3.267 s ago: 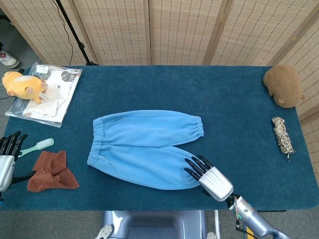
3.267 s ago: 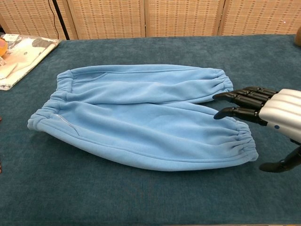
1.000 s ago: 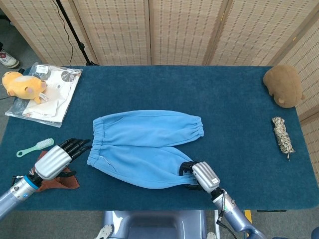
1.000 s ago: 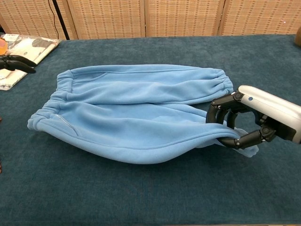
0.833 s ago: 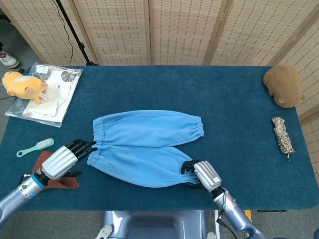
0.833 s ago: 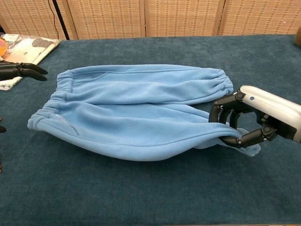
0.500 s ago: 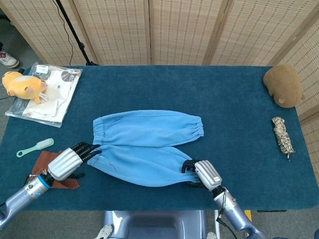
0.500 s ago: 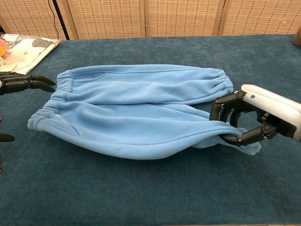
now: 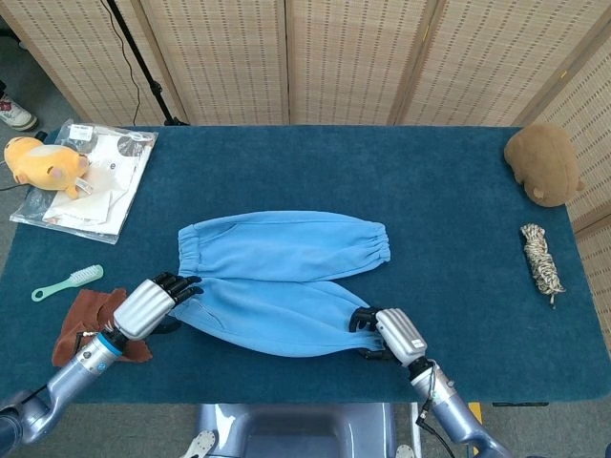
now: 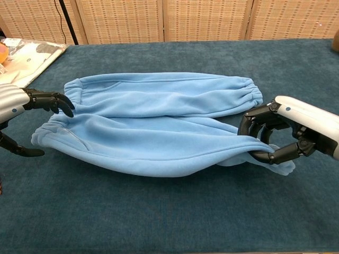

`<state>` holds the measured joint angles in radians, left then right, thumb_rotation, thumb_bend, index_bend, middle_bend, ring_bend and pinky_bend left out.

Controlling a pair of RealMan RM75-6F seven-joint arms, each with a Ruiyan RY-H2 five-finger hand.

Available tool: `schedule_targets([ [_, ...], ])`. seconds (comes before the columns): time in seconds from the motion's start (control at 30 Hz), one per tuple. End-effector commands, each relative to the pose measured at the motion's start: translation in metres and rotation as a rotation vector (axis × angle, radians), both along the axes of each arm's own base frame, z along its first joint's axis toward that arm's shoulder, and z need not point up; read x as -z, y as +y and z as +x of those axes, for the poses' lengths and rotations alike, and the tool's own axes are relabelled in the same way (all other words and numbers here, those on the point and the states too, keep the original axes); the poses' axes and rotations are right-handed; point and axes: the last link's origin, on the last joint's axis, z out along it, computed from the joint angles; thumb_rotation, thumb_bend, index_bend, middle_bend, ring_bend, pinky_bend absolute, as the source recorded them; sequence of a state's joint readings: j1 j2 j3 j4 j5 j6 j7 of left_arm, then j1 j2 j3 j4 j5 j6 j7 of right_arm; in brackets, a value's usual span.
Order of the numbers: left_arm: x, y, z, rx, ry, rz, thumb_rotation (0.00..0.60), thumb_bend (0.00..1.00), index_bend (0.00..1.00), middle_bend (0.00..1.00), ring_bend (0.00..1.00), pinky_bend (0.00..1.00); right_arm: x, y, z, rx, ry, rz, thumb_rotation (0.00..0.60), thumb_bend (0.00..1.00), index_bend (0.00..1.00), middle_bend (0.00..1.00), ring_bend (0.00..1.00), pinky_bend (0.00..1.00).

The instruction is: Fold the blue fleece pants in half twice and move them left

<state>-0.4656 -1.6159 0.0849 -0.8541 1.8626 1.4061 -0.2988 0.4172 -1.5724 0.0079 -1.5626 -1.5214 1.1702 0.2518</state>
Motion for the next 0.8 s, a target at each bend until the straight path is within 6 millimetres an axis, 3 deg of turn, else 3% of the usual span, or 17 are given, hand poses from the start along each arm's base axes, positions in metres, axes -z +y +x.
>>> schedule_targets([
  [0.03, 0.0017, 0.0002, 0.0003, -0.004, -0.006, 0.018, 0.600, 0.12, 0.40, 0.33, 0.38, 0.40, -0.0003, -0.0002, -0.0002, 0.002, -0.002, 0.001, 0.600, 0.52, 0.69, 0.48, 0.48, 0.51],
  [0.27, 0.0083, 0.0009, -0.0002, -0.024, -0.006, 0.019, 0.600, 0.14, 0.47, 0.38, 0.42, 0.43, -0.0004, 0.0002, -0.0001, 0.007, -0.011, 0.004, 0.600, 0.52, 0.69, 0.48, 0.48, 0.51],
  [0.33, 0.0086, 0.0014, 0.0000, -0.027, -0.012, 0.017, 0.600, 0.19, 0.50, 0.40, 0.43, 0.44, -0.0005, 0.0003, -0.0004, 0.007, -0.011, 0.004, 0.600, 0.52, 0.69, 0.48, 0.48, 0.51],
  [0.47, 0.0092, 0.0015, -0.0005, -0.038, -0.027, 0.004, 0.600, 0.40, 0.51, 0.41, 0.44, 0.45, -0.0015, 0.0000, -0.0012, 0.011, -0.012, 0.003, 0.600, 0.52, 0.69, 0.48, 0.48, 0.51],
  [0.57, 0.0098, 0.0021, -0.0007, -0.036, -0.020, 0.008, 0.600, 0.46, 0.52, 0.41, 0.45, 0.45, -0.0016, -0.0001, -0.0012, 0.014, -0.016, 0.005, 0.600, 0.52, 0.69, 0.48, 0.48, 0.51],
  [0.8, 0.0110, 0.0038, 0.0015, -0.043, -0.036, 0.016, 0.600, 0.48, 0.55, 0.44, 0.48, 0.47, -0.0020, 0.0001, -0.0028, 0.021, -0.017, 0.007, 0.600, 0.52, 0.69, 0.48, 0.48, 0.51],
])
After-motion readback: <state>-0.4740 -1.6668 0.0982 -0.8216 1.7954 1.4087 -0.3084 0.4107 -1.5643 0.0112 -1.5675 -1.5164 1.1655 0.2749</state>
